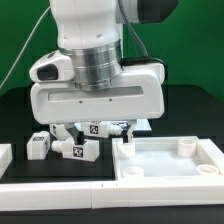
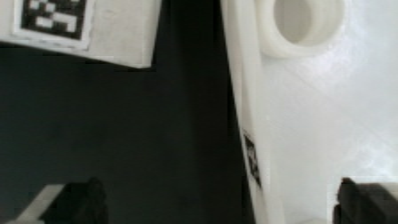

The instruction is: Assemble one leg

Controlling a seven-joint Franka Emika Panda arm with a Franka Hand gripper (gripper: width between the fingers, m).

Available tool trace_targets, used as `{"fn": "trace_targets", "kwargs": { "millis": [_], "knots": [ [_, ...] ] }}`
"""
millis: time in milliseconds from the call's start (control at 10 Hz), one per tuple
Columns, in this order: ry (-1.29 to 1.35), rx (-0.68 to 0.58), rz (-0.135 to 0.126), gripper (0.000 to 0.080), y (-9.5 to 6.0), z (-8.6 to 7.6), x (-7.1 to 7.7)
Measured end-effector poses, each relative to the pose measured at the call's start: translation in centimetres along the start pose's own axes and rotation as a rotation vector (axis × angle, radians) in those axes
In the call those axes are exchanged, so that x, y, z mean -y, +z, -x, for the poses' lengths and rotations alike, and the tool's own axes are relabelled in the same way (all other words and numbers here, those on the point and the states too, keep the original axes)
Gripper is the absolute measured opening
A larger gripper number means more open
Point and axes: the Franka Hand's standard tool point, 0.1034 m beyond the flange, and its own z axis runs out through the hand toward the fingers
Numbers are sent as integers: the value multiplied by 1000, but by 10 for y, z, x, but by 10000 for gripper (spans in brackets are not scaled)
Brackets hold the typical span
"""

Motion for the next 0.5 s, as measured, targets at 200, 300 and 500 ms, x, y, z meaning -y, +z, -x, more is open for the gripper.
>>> {"fn": "trace_targets", "kwargs": {
  "millis": [200,300,500],
  "knots": [
    [0,6,-1,649,0,1,0],
    [-1,37,-2,649,-1,4,-3],
    [15,184,-2,649,-21,12,-30]
  ]
}}
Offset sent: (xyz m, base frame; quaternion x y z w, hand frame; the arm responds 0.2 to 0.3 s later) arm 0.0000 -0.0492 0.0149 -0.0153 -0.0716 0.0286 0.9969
